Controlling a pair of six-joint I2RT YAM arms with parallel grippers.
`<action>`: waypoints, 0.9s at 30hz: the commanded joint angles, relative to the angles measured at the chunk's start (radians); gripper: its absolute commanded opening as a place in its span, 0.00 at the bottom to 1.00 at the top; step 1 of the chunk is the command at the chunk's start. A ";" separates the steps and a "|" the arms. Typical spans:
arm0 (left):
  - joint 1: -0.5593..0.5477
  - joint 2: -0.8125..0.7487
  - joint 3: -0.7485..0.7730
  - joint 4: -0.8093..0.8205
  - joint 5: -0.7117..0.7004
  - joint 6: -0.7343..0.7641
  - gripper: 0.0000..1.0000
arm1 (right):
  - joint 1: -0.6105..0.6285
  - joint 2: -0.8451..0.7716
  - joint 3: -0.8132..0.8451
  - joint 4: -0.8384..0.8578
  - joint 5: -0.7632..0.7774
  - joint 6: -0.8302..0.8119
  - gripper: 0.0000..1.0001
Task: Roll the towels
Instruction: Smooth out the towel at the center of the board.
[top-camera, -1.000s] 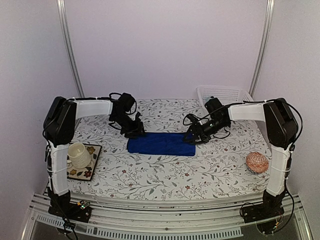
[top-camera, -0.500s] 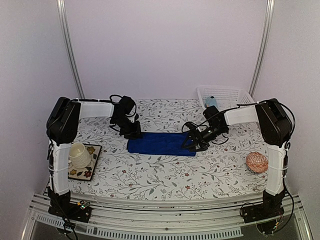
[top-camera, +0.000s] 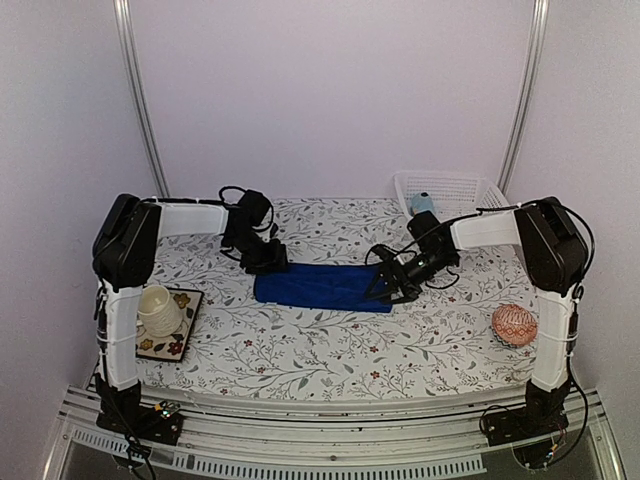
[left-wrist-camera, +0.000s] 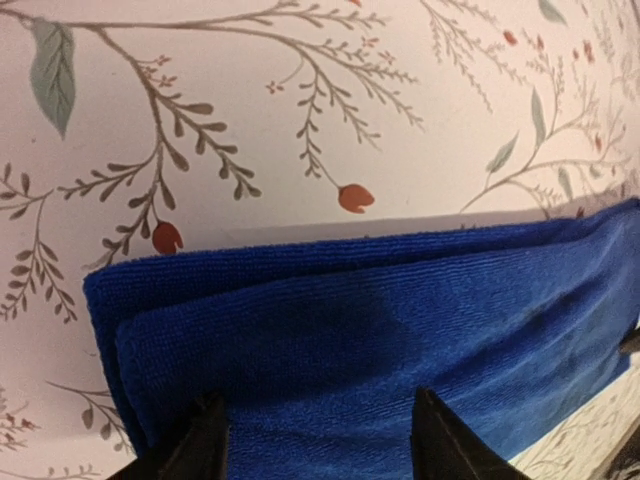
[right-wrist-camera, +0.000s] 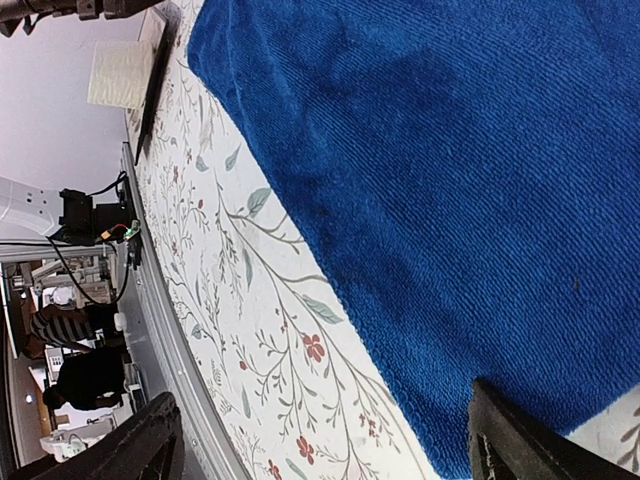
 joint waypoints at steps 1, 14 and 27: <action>0.018 -0.014 0.007 -0.007 -0.070 0.010 0.75 | -0.006 -0.064 0.046 -0.079 0.054 -0.024 0.99; -0.038 -0.319 -0.147 -0.050 0.057 0.060 0.96 | -0.027 0.117 0.579 -0.196 0.404 -0.026 0.99; -0.123 -0.402 -0.392 -0.020 0.264 0.126 0.86 | -0.030 0.348 0.749 -0.168 0.384 0.004 0.99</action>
